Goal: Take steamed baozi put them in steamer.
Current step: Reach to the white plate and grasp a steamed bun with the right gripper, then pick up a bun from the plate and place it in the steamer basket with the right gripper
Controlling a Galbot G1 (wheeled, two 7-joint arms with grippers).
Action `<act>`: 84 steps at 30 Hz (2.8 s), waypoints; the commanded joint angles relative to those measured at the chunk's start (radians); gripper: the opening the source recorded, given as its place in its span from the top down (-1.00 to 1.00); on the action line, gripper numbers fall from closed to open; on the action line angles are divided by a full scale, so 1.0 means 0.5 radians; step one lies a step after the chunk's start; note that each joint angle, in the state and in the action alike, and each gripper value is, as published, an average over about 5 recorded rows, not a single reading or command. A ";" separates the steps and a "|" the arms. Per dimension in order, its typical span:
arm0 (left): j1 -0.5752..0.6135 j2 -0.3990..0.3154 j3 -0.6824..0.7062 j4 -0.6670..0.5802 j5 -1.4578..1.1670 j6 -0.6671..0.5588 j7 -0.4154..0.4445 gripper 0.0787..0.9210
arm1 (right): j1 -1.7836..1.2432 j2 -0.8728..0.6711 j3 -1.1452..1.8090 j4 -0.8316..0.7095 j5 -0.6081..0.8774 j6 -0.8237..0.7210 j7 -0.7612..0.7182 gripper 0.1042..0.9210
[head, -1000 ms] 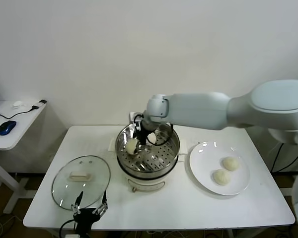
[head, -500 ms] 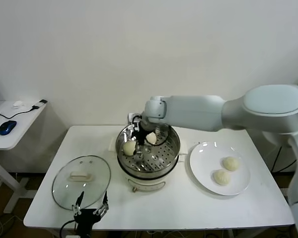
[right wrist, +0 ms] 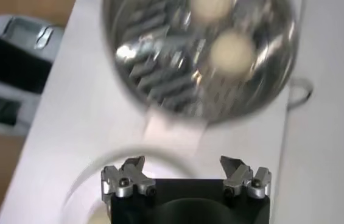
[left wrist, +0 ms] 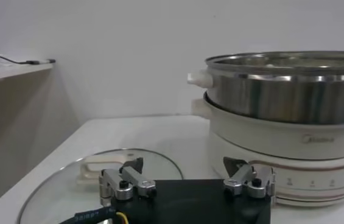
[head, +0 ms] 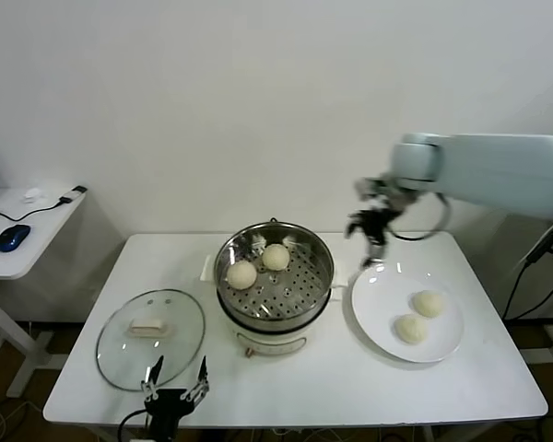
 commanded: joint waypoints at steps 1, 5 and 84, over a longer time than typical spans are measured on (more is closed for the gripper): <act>0.008 -0.004 0.001 0.000 0.007 -0.003 -0.001 -0.77 | -0.215 -0.617 -0.070 0.182 -0.488 0.023 -0.055 -0.76; 0.020 -0.006 -0.008 0.003 0.007 -0.008 -0.003 -0.77 | -0.552 -0.629 0.168 0.115 -0.601 -0.089 0.053 -0.76; 0.110 -0.013 -0.013 -0.081 0.038 -0.014 -0.033 -0.77 | -0.718 1.149 0.711 -0.238 -1.242 1.286 -0.087 -0.39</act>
